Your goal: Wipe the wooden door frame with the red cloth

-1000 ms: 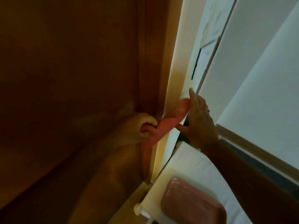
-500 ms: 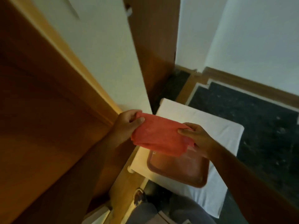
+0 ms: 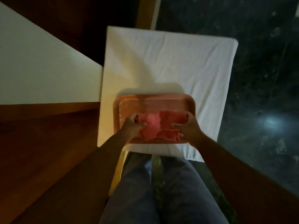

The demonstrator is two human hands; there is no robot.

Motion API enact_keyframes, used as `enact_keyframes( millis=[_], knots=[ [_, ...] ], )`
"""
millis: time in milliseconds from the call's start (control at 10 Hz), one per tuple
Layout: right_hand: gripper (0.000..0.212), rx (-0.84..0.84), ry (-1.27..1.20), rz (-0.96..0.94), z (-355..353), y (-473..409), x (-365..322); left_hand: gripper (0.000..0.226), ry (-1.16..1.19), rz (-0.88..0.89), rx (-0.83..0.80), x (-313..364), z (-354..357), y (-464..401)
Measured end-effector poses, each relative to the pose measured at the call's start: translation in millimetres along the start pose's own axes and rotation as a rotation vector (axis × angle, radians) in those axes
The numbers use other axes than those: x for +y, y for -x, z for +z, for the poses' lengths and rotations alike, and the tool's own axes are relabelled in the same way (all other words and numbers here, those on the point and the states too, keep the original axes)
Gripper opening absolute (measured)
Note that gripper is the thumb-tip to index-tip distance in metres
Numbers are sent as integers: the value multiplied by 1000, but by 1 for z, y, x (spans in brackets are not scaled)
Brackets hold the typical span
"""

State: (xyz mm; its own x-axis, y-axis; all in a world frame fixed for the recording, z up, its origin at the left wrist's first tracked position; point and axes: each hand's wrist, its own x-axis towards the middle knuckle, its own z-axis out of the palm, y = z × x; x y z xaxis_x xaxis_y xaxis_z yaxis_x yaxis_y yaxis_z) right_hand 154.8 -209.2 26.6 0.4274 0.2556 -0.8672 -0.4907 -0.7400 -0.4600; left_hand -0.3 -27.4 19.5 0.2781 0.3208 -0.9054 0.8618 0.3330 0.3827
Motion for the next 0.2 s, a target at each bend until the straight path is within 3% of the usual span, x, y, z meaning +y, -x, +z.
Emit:
enact_keyframes(
  millis=[100,200],
  knots=[
    [67,169,121,8,15,-32,28,49,-162,39,122,-13,14,-38],
    [51,340,190,8,22,-35,38,53,-260,59,126,-19,13,-42]
  ],
)
